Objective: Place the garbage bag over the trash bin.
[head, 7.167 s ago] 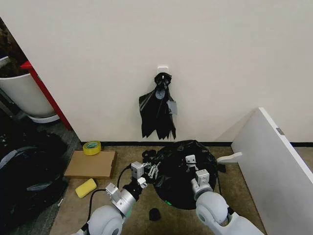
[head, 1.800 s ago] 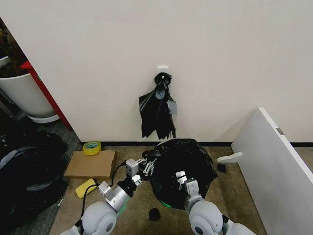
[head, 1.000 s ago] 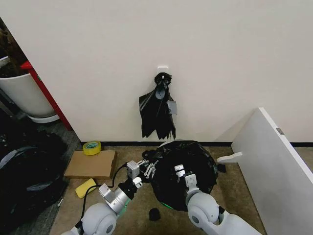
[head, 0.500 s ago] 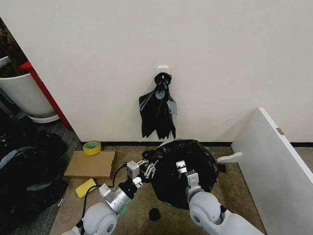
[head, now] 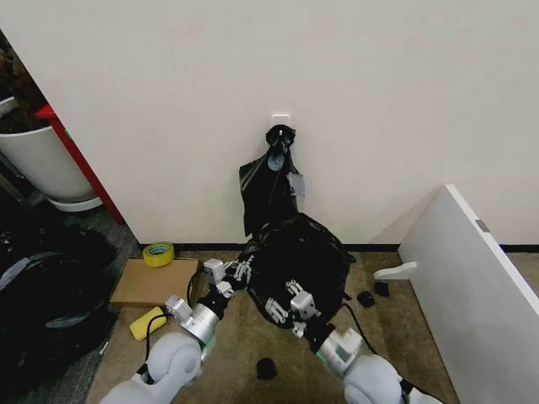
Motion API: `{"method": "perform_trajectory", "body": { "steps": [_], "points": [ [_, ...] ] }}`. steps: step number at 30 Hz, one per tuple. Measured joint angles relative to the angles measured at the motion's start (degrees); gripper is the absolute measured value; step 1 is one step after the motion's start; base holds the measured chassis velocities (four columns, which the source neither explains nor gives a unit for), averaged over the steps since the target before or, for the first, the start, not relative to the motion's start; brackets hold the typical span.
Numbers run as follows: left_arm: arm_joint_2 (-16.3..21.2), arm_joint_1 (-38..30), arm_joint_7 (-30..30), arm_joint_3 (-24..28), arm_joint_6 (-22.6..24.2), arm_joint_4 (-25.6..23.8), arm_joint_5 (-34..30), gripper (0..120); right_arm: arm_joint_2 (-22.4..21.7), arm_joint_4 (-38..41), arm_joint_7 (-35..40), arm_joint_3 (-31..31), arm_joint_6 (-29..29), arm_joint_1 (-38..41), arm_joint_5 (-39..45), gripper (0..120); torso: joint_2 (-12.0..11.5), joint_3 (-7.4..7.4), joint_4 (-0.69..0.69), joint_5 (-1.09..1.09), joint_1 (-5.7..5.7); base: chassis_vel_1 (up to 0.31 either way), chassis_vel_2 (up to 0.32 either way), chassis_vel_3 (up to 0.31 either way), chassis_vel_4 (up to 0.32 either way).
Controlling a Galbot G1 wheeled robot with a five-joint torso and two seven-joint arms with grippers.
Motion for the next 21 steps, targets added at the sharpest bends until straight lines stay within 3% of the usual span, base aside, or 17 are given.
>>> {"method": "perform_trajectory", "body": {
  "steps": [2,3,6,9,10,13,16,21],
  "points": [
    [-0.3,0.0,-0.2,-0.1,0.6,0.1,-0.9,5,0.1,0.2,-0.1,0.2,0.6,-0.2,0.0,60,0.0,0.00,0.00,0.00,0.00,0.000,0.000,0.000,0.000],
    [-1.3,0.0,-0.6,-0.5,2.7,0.5,-5.1,5,0.7,1.3,1.3,1.2,2.8,-1.2,-0.7,65,0.0,0.00,0.00,0.01,0.00,0.000,0.000,0.000,0.000],
    [-3.4,-0.1,-1.5,-1.3,6.8,1.9,-14.1,5,1.9,3.4,14.3,2.6,2.8,-2.4,-9.3,79,0.0,0.00,-0.02,-0.01,0.00,0.000,0.000,0.000,0.000],
    [-3.7,-0.1,-1.6,-1.4,7.3,2.0,-15.0,5,2.1,3.5,16.5,2.8,2.4,-2.5,-11.0,79,0.0,0.00,-0.02,-0.01,0.00,0.000,0.000,0.000,0.000],
    [-4.2,-0.1,-2.0,-1.8,8.3,2.1,-16.7,5,2.3,3.8,20.8,3.2,1.2,-2.6,-14.1,88,0.0,0.00,-0.01,-0.01,0.00,0.000,0.000,0.000,0.000],
    [-5.8,-0.1,-4.3,-3.8,10.8,2.1,-20.1,5,2.6,4.4,33.5,3.9,-4.0,-3.6,-20.8,99,0.0,0.00,-0.01,-0.01,0.00,0.000,0.000,0.000,0.000],
    [-7.3,-0.1,-7.9,-5.8,12.7,0.8,-21.1,5,2.7,5.0,43.7,2.5,-8.0,-6.0,-18.5,100,0.0,0.00,0.00,-0.01,0.00,0.000,0.000,0.000,0.000],
    [-8.1,-0.2,-12.4,-8.0,15.2,-1.2,-21.6,5,3.5,3.8,47.5,1.0,-7.7,-9.5,-13.6,100,0.0,0.00,-0.01,0.00,0.00,0.000,0.000,0.000,0.000]
  ]
}}
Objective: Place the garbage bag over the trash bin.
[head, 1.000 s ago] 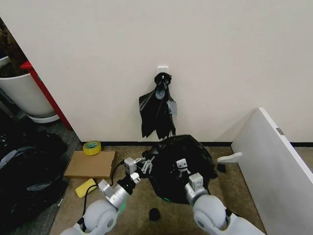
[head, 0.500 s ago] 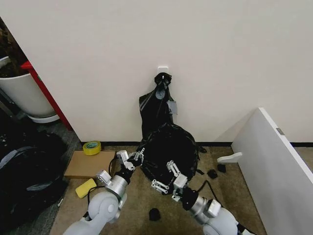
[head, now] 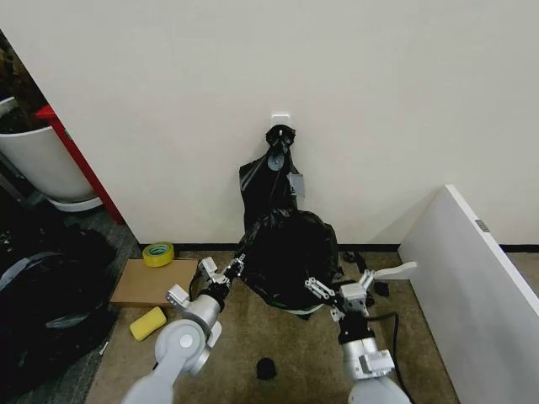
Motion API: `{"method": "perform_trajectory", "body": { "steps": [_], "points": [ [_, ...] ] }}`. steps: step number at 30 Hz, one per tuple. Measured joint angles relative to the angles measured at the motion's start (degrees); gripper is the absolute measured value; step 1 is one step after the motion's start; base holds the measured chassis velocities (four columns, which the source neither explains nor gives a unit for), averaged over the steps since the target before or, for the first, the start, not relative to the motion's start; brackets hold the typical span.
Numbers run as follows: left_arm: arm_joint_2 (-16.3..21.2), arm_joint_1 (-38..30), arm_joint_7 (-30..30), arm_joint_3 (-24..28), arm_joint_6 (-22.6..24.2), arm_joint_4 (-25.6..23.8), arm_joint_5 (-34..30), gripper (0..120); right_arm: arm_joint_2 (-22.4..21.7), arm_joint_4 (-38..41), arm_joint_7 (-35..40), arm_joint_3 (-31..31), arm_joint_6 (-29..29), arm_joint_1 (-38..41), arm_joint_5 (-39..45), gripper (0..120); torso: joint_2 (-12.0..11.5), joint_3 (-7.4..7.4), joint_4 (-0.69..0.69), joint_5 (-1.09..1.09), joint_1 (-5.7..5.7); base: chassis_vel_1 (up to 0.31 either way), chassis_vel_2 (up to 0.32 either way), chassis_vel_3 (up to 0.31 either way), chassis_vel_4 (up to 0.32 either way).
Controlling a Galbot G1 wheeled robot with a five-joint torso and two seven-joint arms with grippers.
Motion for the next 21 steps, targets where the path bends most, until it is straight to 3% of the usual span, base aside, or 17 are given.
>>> {"method": "perform_trajectory", "body": {
  "steps": [6,21],
  "points": [
    [-0.1,-0.2,-5.0,-1.9,2.1,-1.8,-1.0,5,0.6,-2.1,3.7,-1.9,-3.6,-0.4,8.9,100,0.0,0.00,0.01,0.01,0.00,0.000,0.000,0.000,0.000],
    [1.2,0.3,-5.5,-2.7,2.0,-3.2,-0.5,5,-1.0,-3.1,2.1,-2.2,-5.5,-0.2,14.0,100,0.0,0.00,-0.01,-0.01,0.00,0.000,0.000,0.000,0.000]
  ]
}}
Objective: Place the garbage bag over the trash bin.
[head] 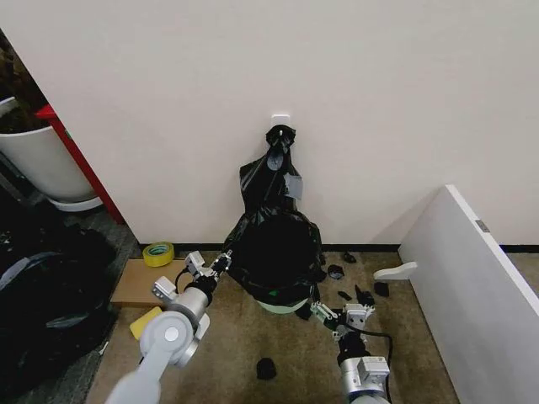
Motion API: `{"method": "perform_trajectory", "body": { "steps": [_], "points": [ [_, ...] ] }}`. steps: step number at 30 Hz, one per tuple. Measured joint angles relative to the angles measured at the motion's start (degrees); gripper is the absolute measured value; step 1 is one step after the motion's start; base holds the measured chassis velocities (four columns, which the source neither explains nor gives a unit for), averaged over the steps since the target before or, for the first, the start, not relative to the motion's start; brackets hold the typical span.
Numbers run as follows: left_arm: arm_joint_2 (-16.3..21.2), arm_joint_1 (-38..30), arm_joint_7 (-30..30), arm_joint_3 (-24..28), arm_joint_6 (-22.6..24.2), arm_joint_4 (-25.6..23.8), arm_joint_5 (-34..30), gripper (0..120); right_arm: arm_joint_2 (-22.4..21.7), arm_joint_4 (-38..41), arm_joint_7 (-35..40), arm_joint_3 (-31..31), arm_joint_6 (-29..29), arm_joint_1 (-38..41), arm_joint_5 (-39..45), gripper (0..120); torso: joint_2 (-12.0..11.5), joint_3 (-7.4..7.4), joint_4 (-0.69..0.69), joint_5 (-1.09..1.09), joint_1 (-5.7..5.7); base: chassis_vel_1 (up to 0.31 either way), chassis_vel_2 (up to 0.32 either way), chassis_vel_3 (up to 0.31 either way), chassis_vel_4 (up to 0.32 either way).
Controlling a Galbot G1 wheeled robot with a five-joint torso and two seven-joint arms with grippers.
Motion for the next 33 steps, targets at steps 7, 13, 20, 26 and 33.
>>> {"method": "perform_trajectory", "body": {
  "steps": [7,13,20,26,33],
  "points": [
    [-0.2,0.5,-0.1,0.4,0.1,-1.5,0.0,5,1.1,-4.5,-7.5,-1.3,4.1,2.1,2.3,100,0.0,0.00,0.00,0.00,0.00,0.000,0.000,0.000,0.000],
    [0.0,1.4,-0.1,0.4,0.1,-3.3,0.1,5,2.1,-8.8,-8.6,-1.5,4.2,4.8,1.7,100,0.0,0.00,0.02,-0.01,0.00,0.000,0.000,0.000,0.000],
    [-0.1,1.5,-0.2,0.7,0.4,-4.1,0.0,5,2.2,-12.8,-8.8,-0.7,4.1,5.6,-2.7,100,0.0,0.00,0.01,0.00,0.00,0.000,0.000,0.000,0.000],
    [-0.1,1.3,-0.1,1.1,0.5,-4.0,0.4,5,2.1,-14.1,-8.9,0.5,5.3,5.6,-7.4,100,0.0,0.00,0.00,0.00,0.00,0.000,0.000,0.000,0.000],
    [1.0,1.1,0.8,2.5,0.1,-2.4,2.9,5,-0.6,-11.0,-18.9,2.6,15.5,3.3,-2.4,100,0.0,0.00,0.01,0.00,0.00,0.000,0.000,0.000,0.000]
  ]
}}
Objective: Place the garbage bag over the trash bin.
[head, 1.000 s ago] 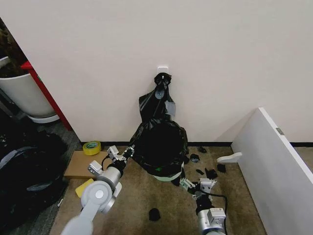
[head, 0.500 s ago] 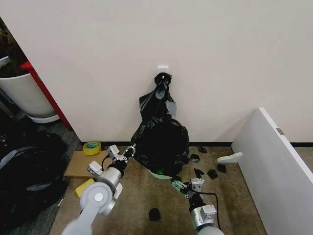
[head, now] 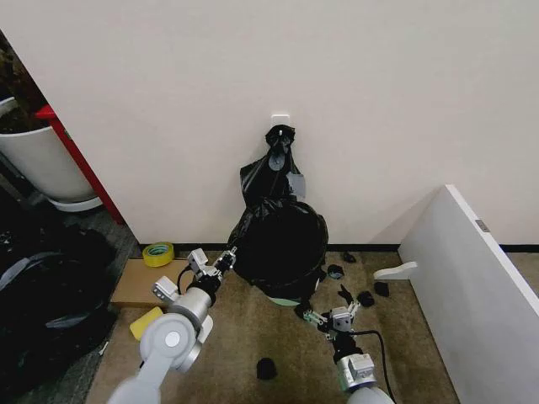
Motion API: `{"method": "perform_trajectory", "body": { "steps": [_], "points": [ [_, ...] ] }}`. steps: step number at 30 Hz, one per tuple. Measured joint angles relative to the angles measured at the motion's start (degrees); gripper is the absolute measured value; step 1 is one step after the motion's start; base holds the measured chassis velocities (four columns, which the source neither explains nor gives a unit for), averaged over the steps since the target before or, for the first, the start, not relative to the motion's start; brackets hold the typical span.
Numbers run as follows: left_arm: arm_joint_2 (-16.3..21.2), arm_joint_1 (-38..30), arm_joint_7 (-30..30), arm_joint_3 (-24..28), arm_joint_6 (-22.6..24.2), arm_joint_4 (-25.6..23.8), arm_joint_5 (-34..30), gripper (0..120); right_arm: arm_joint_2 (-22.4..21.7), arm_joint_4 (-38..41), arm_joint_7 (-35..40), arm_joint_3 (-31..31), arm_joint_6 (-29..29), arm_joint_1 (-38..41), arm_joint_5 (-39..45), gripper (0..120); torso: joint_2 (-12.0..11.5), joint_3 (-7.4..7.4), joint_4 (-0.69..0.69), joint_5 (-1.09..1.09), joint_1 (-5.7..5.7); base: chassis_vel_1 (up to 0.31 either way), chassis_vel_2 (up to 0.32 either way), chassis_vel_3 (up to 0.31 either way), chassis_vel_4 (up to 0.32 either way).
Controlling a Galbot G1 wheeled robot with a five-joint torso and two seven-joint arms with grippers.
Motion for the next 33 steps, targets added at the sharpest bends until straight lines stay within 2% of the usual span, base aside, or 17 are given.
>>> {"method": "perform_trajectory", "body": {
  "steps": [6,8,13,16,19,21,25,33],
  "points": [
    [2.6,0.7,1.4,3.1,-0.8,0.6,3.7,5,-3.3,1.0,-12.8,2.3,11.4,-2.5,11.5,100,0.0,0.00,0.00,0.00,0.00,0.000,0.000,0.000,0.000],
    [3.1,0.8,1.7,3.4,-1.1,0.6,4.5,5,-3.7,1.5,-13.7,2.4,12.0,-2.8,12.4,100,0.0,0.00,-0.01,0.01,0.00,0.000,0.000,0.000,0.000],
    [3.9,1.1,1.9,3.3,-1.6,0.0,5.2,5,-5.2,3.6,-11.5,1.6,10.5,-3.7,12.0,100,0.0,0.00,0.01,-0.01,0.00,0.000,0.000,0.000,0.000],
    [3.8,0.5,1.8,2.9,-1.5,-0.3,4.2,5,-5.0,1.5,-8.8,1.1,9.2,-3.9,9.6,100,0.0,0.00,-0.02,-0.01,0.00,0.000,0.000,0.000,0.000],
    [3.6,0.2,1.8,2.2,-1.5,-0.5,3.4,5,-4.0,-3.2,-2.5,0.2,5.8,-3.2,4.1,100,0.0,0.00,-0.01,0.00,0.00,0.000,0.000,0.000,0.000],
    [3.5,0.1,1.8,2.0,-1.5,-0.5,3.1,5,-3.8,-3.9,-2.0,0.0,5.4,-3.1,3.6,100,0.0,0.00,-0.01,-0.01,0.00,0.000,0.000,0.000,0.000],
    [3.4,-0.2,1.8,1.6,-1.5,-0.6,2.4,5,-3.6,-5.9,-2.1,-0.1,5.2,-2.2,2.2,100,0.0,0.00,-0.01,0.01,0.00,0.000,0.000,0.000,0.000],
    [3.4,-0.5,1.7,0.7,-1.7,-0.5,1.6,5,-3.6,-9.6,-8.0,1.4,8.5,-0.3,0.2,100,0.0,0.00,-0.01,0.00,0.00,0.000,0.000,0.000,0.000]
  ]
}}
